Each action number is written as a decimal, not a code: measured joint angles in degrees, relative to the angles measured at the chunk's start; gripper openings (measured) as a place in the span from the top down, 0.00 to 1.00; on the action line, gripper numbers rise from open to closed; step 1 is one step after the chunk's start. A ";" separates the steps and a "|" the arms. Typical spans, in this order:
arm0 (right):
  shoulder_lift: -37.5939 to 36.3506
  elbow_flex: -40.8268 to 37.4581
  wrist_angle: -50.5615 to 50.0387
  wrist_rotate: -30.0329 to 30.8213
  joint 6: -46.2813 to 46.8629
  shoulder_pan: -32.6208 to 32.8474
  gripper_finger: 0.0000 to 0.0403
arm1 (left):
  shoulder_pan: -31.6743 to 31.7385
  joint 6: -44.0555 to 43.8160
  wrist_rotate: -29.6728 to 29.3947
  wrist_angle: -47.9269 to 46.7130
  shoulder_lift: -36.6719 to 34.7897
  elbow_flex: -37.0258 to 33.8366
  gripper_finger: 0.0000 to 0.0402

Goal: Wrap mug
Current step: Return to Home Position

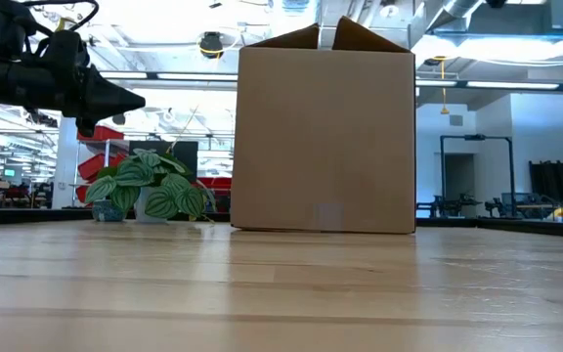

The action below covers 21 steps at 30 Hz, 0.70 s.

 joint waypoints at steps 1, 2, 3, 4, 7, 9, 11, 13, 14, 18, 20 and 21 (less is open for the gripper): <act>-2.31 -2.90 2.33 0.92 0.64 1.14 1.00 | 0.00 -0.01 0.01 0.01 0.00 -0.01 1.00; -4.60 -5.89 4.72 1.60 0.80 2.10 1.00 | 0.00 0.00 0.04 0.00 0.00 -0.01 1.00; -6.78 -8.60 6.60 2.41 0.82 2.96 1.00 | 0.00 0.01 0.04 0.01 0.00 -0.01 1.00; -8.84 -11.23 8.65 3.31 0.76 3.71 1.00 | 0.00 0.01 0.04 0.01 0.00 -0.03 1.00; -13.69 -18.76 13.96 5.61 0.46 5.10 1.00 | 0.00 0.01 0.04 0.02 0.00 -0.05 1.00; -16.26 -23.43 18.70 5.84 -0.76 5.24 1.00 | 0.00 0.01 0.04 0.04 0.00 -0.05 1.00; -18.47 -27.85 23.82 6.25 -2.10 5.15 1.00 | 0.01 0.03 0.04 0.02 0.00 -0.05 1.00; -20.09 -32.15 27.67 7.83 -3.22 4.85 1.00 | 0.00 0.03 0.06 0.02 0.00 -0.05 1.00; -20.83 -34.22 29.05 8.96 -3.78 4.58 1.00 | 0.01 0.03 0.04 0.02 0.00 -0.05 1.00; -23.05 -41.31 35.94 12.90 -3.97 2.80 1.00 | 0.00 0.03 0.04 0.02 0.00 -0.07 1.00; -23.53 -44.49 39.47 13.27 -3.92 1.53 1.00 | 0.00 0.03 0.05 0.02 0.00 -0.07 1.00; -23.54 -45.90 41.27 13.27 -3.61 0.85 1.00 | 0.02 0.03 0.06 0.02 0.00 -0.07 1.00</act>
